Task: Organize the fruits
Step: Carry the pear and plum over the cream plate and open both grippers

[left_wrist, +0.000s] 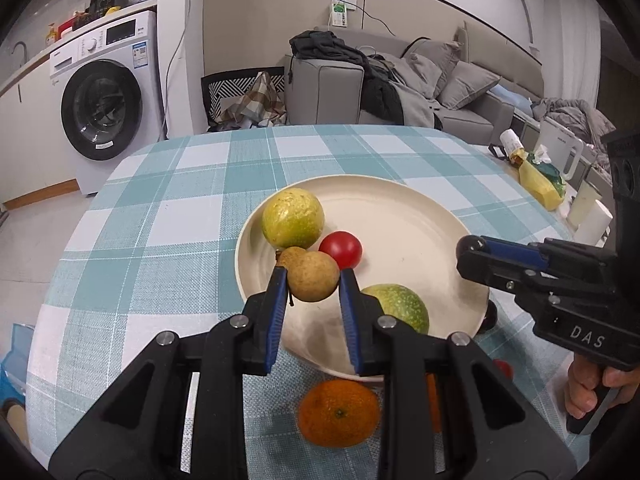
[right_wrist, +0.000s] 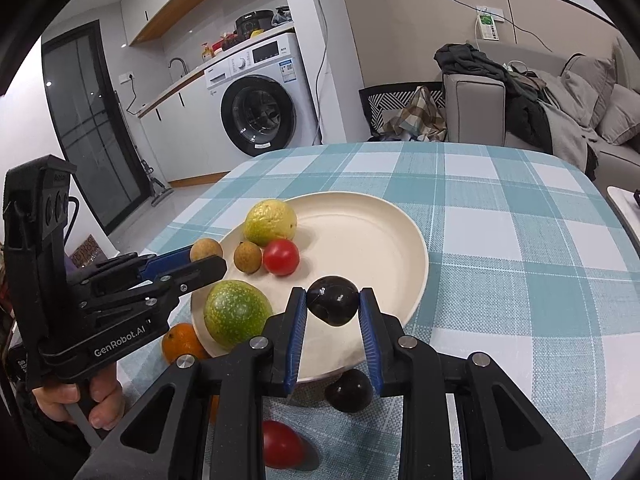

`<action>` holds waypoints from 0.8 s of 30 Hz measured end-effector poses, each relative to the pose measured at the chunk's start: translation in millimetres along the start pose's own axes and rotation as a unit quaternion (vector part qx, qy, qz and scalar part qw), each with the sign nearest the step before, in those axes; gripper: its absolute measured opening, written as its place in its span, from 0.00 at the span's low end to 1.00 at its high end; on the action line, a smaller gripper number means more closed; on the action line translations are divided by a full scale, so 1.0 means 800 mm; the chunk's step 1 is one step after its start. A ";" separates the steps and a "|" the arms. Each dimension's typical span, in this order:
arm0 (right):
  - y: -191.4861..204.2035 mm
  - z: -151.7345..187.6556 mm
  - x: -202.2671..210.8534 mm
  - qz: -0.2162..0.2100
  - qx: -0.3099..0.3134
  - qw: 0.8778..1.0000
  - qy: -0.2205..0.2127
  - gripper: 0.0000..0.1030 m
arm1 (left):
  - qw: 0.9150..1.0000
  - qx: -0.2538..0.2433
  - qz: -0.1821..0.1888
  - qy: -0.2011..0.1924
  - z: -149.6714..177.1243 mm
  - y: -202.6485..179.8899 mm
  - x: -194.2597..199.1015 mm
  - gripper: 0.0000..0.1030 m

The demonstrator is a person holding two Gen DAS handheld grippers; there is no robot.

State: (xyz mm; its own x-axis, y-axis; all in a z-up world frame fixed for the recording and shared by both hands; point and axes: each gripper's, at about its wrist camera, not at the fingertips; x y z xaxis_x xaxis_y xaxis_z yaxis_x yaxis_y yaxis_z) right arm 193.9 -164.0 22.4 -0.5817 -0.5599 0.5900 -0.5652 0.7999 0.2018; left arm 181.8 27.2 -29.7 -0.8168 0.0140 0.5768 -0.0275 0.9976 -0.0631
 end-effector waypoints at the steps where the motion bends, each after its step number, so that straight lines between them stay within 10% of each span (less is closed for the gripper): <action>1: 0.000 0.000 -0.001 0.001 0.000 1.000 0.001 0.27 | 1.000 -0.002 -0.002 0.001 0.000 -0.002 0.000 0.23; 13: 0.000 -0.001 -0.001 0.011 0.000 1.000 0.001 0.40 | 1.000 0.002 0.001 0.001 0.001 -0.004 0.002 0.25; 24: 0.007 0.000 0.010 0.017 0.018 1.000 -0.016 0.70 | 1.000 0.003 -0.019 -0.025 0.005 -0.001 0.033 0.75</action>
State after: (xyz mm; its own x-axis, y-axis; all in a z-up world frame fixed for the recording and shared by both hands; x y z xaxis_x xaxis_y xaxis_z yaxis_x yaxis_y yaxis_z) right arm 185.9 -163.8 28.2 -0.6187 -0.5390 0.5715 -0.5645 0.8110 0.1538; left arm 157.8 26.3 -17.4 -0.8429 -0.0267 0.5374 -0.0620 0.9969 -0.0477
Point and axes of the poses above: each gripper's, at about its wrist camera, not at the fingertips, and x roughly against the way its jaws point, y to its left, z to its underside, and after that the axes turned 4 degrees about -y, right-handed
